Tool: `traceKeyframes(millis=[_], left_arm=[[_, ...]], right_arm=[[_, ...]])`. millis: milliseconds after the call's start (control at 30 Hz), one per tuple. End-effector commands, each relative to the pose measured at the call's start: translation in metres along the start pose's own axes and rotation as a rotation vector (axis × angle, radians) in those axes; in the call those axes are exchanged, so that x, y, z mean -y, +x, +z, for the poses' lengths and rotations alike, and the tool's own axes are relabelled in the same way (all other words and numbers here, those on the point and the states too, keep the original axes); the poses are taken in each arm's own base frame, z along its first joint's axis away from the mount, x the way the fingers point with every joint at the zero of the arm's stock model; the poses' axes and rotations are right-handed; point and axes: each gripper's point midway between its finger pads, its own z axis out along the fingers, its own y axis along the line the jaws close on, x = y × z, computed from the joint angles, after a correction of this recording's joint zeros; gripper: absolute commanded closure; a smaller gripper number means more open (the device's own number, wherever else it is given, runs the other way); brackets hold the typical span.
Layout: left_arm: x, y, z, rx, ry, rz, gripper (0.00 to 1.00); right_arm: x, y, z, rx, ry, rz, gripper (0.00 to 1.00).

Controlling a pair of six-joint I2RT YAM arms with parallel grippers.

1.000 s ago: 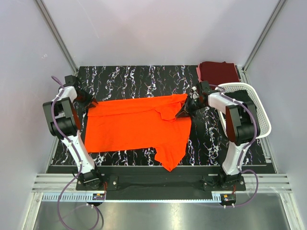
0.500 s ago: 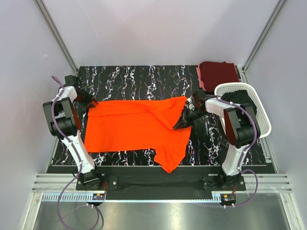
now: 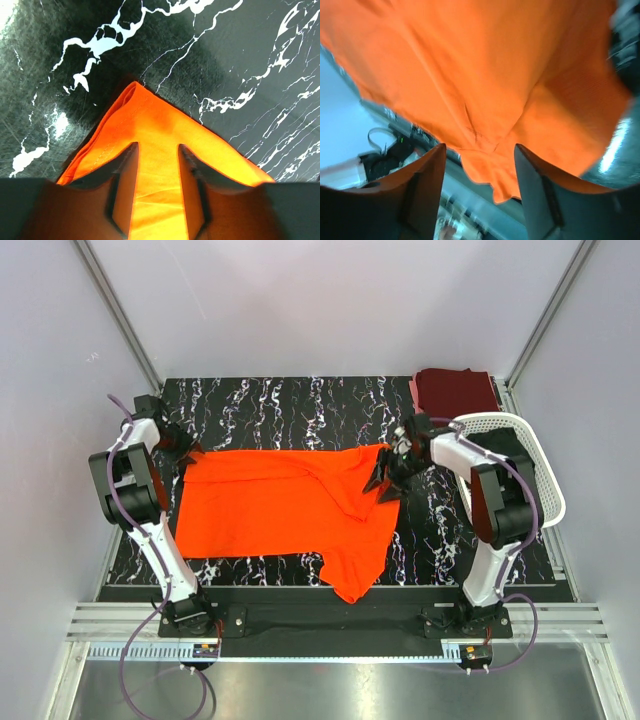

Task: Fold and stack the t-shirts
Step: Fold the tshirt

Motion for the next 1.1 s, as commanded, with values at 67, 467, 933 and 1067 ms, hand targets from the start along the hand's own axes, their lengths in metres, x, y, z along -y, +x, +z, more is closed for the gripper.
traceKeyframes(millis=[67,467,933,1067], left_arm=[[0.022,-0.028,-0.022,0.105,0.057,0.109,0.50],[0.000,-0.017,-0.028,0.088,-0.058,0.103,0.43],[-0.034,0.085,-0.072,0.050,-0.132,0.118,0.50],[-0.040,0.119,-0.082,0.011,-0.107,0.122,0.50]], right_arm=[[0.005,-0.085,-0.059,0.302,0.122,-0.043,0.32],[-0.009,-0.126,-0.051,0.295,0.089,-0.041,0.46],[-0.030,0.076,-0.035,0.057,0.161,-0.474,0.41],[-0.004,0.116,-0.018,0.001,0.140,-0.389,0.40]])
